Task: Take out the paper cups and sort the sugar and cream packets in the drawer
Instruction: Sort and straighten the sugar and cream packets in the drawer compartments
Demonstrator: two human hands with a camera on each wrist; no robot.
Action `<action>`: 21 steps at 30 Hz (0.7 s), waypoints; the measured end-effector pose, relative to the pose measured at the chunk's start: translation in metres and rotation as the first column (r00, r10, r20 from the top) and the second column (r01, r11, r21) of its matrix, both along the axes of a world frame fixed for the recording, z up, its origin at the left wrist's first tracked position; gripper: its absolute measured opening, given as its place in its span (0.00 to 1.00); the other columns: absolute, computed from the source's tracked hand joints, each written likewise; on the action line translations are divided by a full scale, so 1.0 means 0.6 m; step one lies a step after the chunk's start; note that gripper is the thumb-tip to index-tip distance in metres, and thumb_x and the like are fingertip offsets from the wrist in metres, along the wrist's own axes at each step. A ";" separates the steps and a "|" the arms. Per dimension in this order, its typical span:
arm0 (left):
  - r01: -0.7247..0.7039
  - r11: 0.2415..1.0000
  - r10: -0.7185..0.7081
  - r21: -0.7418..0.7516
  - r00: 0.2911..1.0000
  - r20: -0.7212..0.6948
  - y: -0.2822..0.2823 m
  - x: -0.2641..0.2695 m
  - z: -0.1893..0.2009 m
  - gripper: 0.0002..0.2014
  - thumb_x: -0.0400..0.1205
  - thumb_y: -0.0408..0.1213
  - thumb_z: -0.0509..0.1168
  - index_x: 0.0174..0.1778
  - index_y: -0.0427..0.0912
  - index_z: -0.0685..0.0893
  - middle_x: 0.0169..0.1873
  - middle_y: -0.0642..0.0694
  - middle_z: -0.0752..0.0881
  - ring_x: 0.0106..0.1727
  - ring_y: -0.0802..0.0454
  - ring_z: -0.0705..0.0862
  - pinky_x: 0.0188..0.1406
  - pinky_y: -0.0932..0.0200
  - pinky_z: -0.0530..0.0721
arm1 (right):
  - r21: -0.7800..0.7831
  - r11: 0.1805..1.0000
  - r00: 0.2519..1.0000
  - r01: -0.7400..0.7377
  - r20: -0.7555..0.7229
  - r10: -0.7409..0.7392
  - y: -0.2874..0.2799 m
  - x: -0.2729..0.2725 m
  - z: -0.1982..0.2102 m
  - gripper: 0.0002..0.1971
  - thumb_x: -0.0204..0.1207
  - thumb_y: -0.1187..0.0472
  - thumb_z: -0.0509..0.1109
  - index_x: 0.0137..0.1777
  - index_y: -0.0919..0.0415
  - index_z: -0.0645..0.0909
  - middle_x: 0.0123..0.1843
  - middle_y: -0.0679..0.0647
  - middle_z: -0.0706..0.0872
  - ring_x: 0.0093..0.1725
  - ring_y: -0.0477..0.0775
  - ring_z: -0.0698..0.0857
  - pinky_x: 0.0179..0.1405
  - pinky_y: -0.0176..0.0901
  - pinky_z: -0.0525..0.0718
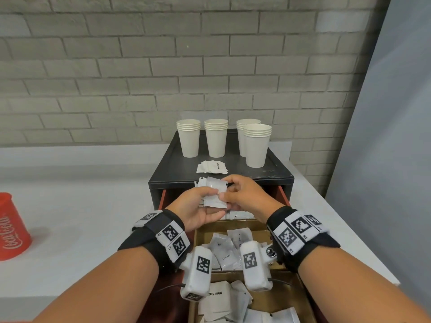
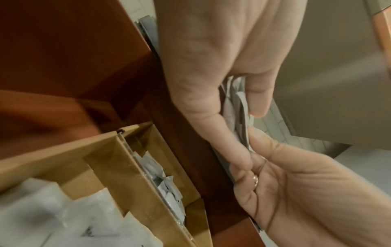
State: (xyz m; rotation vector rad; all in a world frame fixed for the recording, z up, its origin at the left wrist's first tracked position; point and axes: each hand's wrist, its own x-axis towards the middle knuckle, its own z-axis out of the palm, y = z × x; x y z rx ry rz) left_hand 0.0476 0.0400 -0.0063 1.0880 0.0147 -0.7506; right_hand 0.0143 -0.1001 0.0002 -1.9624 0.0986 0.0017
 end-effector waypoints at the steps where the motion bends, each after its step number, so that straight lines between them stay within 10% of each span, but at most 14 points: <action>1: 0.001 1.000 -0.001 -0.004 1.000 -0.012 0.001 -0.001 0.001 0.15 0.85 0.37 0.58 0.66 0.37 0.77 0.56 0.33 0.85 0.53 0.37 0.86 0.28 0.54 0.90 | 0.019 1.000 1.000 0.008 0.007 -0.008 0.000 -0.001 -0.002 0.18 0.76 0.66 0.71 0.66 0.59 0.77 0.54 0.65 0.86 0.49 0.61 0.88 0.56 0.56 0.86; 11: -0.180 0.981 0.182 0.073 0.983 -0.031 0.006 0.002 -0.003 0.08 0.86 0.35 0.58 0.54 0.34 0.77 0.48 0.34 0.86 0.50 0.41 0.86 0.40 0.53 0.86 | 0.163 0.932 0.942 0.325 -0.139 -0.304 -0.033 0.026 -0.026 0.07 0.78 0.70 0.65 0.39 0.61 0.78 0.33 0.58 0.80 0.26 0.47 0.76 0.26 0.32 0.78; 16: -0.267 0.957 0.272 0.114 0.962 -0.028 0.012 0.009 -0.010 0.11 0.83 0.28 0.62 0.61 0.34 0.76 0.55 0.34 0.83 0.57 0.43 0.83 0.46 0.54 0.82 | 0.095 0.941 0.923 0.325 -0.246 -0.295 -0.053 0.043 -0.058 0.15 0.76 0.72 0.67 0.61 0.76 0.77 0.51 0.62 0.82 0.45 0.52 0.83 0.43 0.37 0.86; 19: -0.225 0.969 0.229 0.103 0.973 -0.036 0.010 0.007 -0.011 0.08 0.82 0.26 0.62 0.57 0.33 0.77 0.52 0.34 0.84 0.53 0.43 0.85 0.47 0.53 0.86 | 0.000 0.966 0.932 0.258 -0.262 -0.249 -0.034 0.039 -0.054 0.27 0.79 0.54 0.67 0.73 0.69 0.69 0.67 0.62 0.78 0.65 0.58 0.80 0.66 0.49 0.80; 21: -0.194 0.976 0.198 0.100 0.980 -0.036 0.008 0.005 -0.013 0.07 0.82 0.26 0.62 0.55 0.33 0.78 0.49 0.35 0.85 0.49 0.45 0.86 0.42 0.56 0.87 | -0.026 0.986 0.955 0.165 -0.246 -0.166 -0.017 0.033 -0.042 0.28 0.80 0.48 0.65 0.75 0.63 0.69 0.70 0.59 0.77 0.65 0.56 0.79 0.64 0.47 0.80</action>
